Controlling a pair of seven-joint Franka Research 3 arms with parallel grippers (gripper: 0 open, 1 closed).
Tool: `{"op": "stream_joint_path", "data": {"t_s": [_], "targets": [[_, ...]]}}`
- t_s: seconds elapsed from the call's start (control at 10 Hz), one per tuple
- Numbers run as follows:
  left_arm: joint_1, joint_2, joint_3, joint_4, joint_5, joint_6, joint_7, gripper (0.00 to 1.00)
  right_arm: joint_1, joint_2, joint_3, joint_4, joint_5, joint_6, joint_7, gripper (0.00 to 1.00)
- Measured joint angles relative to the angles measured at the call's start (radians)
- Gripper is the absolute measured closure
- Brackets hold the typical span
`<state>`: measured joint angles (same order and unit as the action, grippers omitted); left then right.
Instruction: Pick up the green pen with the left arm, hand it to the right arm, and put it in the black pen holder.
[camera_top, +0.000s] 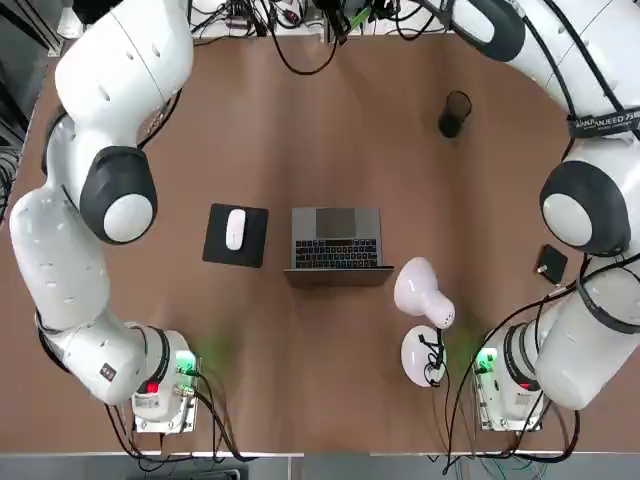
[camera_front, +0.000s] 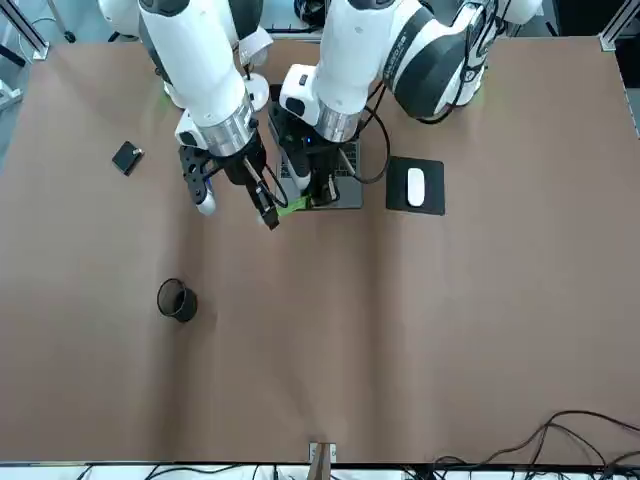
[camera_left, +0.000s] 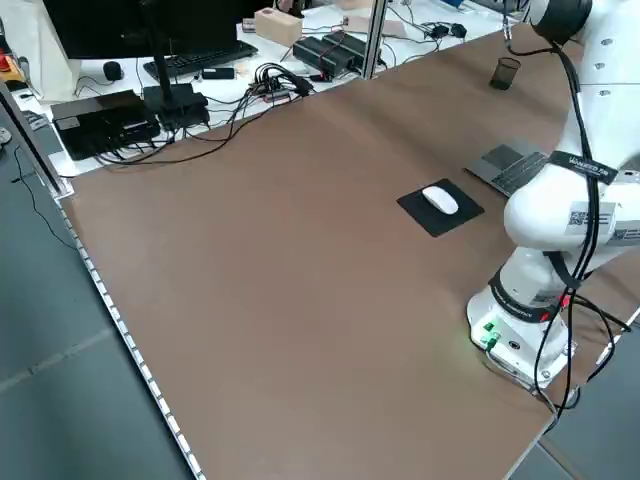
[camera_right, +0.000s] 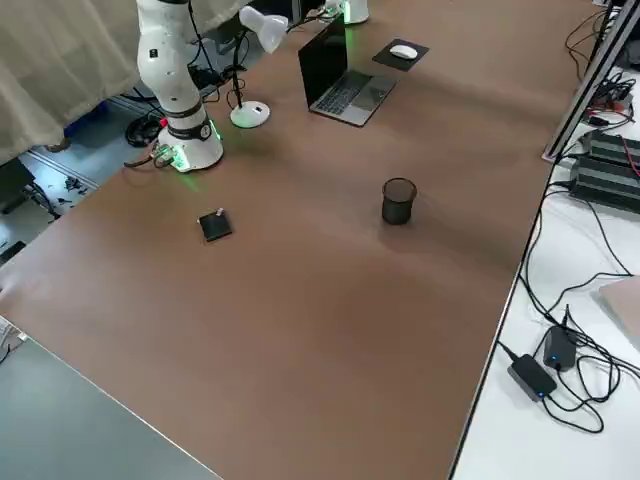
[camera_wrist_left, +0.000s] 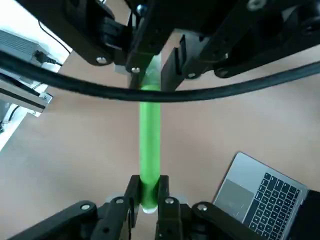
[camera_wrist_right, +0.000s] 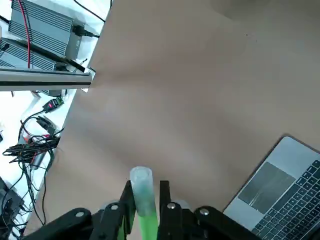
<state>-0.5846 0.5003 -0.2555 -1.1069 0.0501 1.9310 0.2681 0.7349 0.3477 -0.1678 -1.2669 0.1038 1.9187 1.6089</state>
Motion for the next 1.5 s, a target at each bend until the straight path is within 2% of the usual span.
{"op": "stream_joint_path", "data": {"t_s": [0.4, 1.1, 1.5], "targets": [[-0.001, 0.002, 0.003, 0.0, -0.001, 0.0, 0.0, 0.82, 0.0, 0.001, 0.0, 0.002, 0.0, 0.004, -0.004, 0.82], [-0.001, 0.002, 0.005, 0.003, -0.001, 0.0, 0.001, 0.8, 0.0, 0.001, 0.0, 0.004, 0.0, 0.003, -0.005, 0.82], [-0.005, 0.001, 0.013, 0.007, 0.0, 0.002, -0.007, 0.23, 0.0, 0.001, -0.001, 0.004, 0.0, -0.003, -0.007, 0.82]]}}
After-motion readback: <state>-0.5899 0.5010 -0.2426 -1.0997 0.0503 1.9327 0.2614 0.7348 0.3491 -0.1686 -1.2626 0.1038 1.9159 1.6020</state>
